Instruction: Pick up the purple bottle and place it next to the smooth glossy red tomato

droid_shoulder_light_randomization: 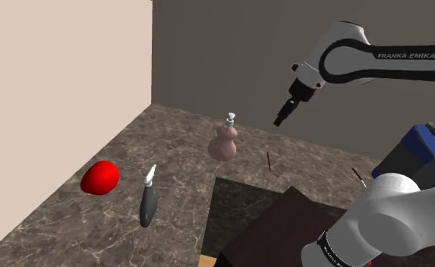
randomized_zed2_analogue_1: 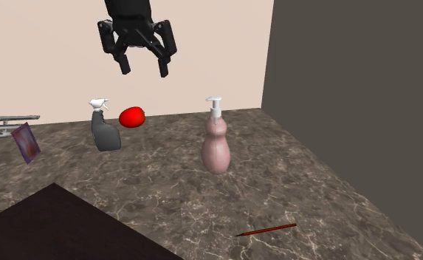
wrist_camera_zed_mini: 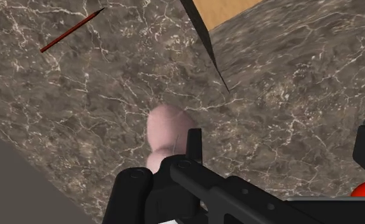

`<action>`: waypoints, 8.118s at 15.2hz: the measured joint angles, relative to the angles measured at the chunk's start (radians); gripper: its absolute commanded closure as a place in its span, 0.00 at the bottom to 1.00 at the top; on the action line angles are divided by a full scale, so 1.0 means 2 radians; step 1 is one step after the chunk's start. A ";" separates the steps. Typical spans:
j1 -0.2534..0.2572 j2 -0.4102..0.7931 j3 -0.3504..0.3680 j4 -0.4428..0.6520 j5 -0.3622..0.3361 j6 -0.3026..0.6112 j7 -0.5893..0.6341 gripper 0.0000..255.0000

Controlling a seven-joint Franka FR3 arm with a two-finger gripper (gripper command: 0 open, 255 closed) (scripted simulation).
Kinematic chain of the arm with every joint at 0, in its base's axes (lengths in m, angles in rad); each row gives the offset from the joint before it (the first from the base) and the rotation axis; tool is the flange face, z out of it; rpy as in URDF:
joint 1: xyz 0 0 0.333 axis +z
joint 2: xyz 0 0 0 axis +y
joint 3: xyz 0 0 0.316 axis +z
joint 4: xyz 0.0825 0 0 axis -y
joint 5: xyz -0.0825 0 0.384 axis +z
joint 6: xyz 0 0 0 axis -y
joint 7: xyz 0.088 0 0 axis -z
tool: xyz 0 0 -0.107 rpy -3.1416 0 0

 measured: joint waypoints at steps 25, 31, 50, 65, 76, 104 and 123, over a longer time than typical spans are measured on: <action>0.094 0.517 -0.173 0.215 0.490 0.189 -0.636 0.00; 0.084 0.556 -0.151 0.231 0.529 0.201 -0.661 0.00; 0.086 0.555 -0.152 0.231 0.527 0.201 -0.657 1.00; 0.116 0.479 -0.193 0.232 0.431 0.161 -0.573 1.00; 0.132 0.428 -0.213 0.246 0.362 0.123 -0.512 1.00; 0.142 0.356 -0.226 0.358 0.256 -0.014 -0.395 1.00; 0.174 0.331 -0.195 0.417 0.216 -0.062 -0.298 1.00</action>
